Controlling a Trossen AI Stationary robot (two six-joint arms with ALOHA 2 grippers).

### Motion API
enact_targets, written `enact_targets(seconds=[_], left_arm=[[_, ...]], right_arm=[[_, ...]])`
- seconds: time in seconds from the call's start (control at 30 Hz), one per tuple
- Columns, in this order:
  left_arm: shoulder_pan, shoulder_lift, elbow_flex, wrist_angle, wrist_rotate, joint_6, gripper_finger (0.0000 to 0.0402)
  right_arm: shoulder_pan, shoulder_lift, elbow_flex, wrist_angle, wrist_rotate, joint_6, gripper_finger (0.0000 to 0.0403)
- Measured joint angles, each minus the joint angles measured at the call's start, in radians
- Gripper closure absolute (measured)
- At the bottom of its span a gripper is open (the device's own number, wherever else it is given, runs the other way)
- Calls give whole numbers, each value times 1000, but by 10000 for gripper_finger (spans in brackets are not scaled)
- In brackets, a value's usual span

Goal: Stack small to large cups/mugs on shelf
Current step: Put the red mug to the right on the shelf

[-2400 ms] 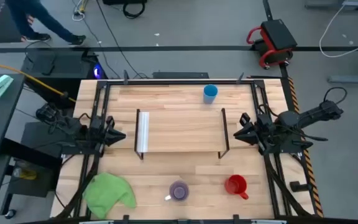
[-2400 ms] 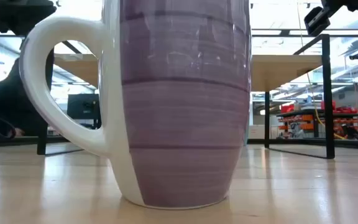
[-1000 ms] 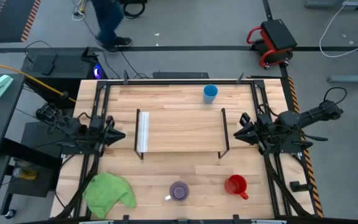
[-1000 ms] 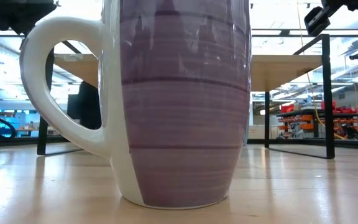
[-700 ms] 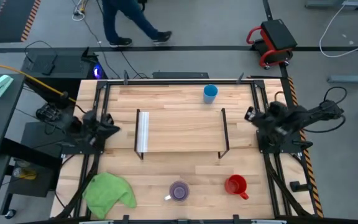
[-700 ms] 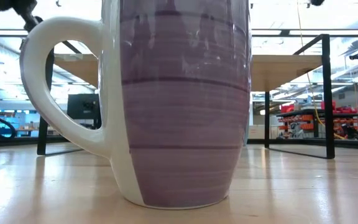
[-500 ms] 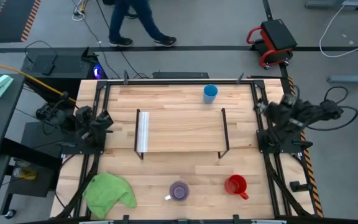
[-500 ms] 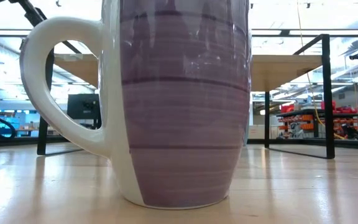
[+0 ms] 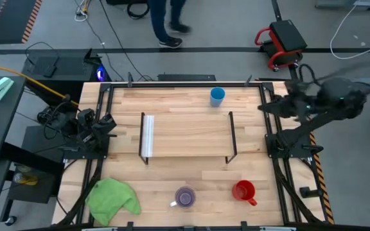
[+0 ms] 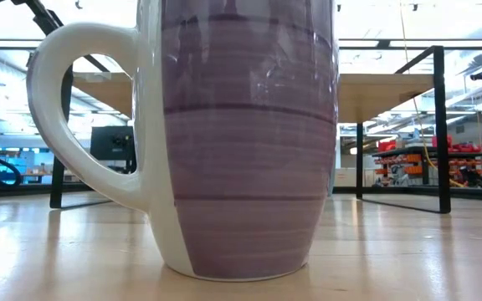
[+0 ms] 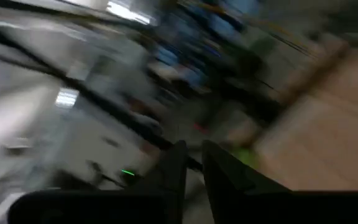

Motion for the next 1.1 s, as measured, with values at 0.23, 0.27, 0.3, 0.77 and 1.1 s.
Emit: enact_targets(seconds=[0.23, 0.27, 0.3, 0.77, 1.1], left_arm=[[0, 0, 0, 0, 0, -1, 366], [0, 0, 0, 0, 0, -1, 365], [0, 0, 0, 0, 0, -1, 363], [0, 0, -1, -7, 0, -21, 364], [0, 0, -1, -32, 1, -41, 358]], right_arm=[[40, 333, 448, -720, 11, 282, 343], [65, 372, 479, -774, 9, 313, 343], [96, 405, 498, -823, 6, 349, 343], [737, 523, 205, -854, 53, 1257, 343], [762, 703, 110, -709, -98, 1349, 343]])
